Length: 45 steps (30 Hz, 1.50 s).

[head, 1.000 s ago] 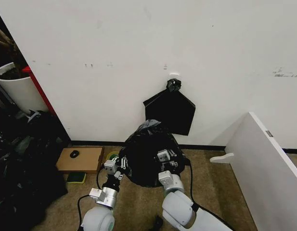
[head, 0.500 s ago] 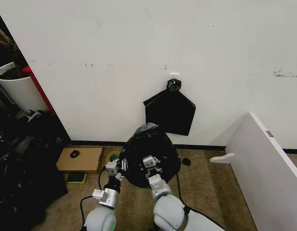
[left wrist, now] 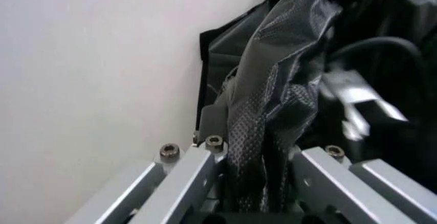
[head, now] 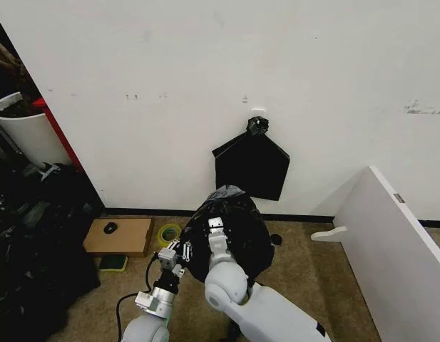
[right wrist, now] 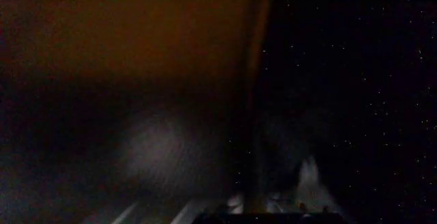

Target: Place the garbage bag over the trash bin.

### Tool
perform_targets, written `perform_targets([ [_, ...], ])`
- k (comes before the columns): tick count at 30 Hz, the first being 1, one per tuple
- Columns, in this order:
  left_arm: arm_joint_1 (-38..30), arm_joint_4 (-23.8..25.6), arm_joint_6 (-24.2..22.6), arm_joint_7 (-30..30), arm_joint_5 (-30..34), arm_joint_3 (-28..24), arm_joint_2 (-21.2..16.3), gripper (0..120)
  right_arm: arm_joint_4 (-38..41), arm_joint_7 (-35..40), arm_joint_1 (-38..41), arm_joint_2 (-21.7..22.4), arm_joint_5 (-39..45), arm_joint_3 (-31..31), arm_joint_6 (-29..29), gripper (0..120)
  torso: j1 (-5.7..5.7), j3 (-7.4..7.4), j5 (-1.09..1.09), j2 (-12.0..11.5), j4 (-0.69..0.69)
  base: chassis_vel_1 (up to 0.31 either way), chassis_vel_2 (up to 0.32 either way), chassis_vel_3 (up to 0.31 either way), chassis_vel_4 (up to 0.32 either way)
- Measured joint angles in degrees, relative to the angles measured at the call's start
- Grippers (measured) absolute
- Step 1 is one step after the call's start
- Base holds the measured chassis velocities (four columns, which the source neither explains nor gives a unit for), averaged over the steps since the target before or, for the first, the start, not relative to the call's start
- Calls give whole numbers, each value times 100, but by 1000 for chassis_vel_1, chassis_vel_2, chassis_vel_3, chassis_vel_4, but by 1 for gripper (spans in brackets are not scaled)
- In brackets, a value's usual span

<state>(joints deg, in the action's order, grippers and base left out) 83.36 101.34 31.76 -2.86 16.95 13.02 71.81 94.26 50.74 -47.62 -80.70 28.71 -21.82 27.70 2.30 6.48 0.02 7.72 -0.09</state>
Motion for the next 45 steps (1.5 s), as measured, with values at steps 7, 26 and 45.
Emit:
perform_targets([
  [7, 71, 16, 91, -32, -112, 117, -7, 2, -191, -46, 108, 34, -4, 119, -1, 0, 0, 0, 0, 0, 0, 0, 0, 0, 0],
  [26, 62, 68, 62, 73, -1, 321, 26, 2, 88, -187, -157, 713, -620, 162, 147, 0, 0, 0, 1, 0, 0, 0, 0, 0, 0],
  [45, -311, 173, -665, 186, 1205, 497, 14, 2, 1670, -3732, -1306, 1823, -1865, 278, -2939, 33, 0, -1, 0, 0, 0, 0, 0, 0, 0],
])
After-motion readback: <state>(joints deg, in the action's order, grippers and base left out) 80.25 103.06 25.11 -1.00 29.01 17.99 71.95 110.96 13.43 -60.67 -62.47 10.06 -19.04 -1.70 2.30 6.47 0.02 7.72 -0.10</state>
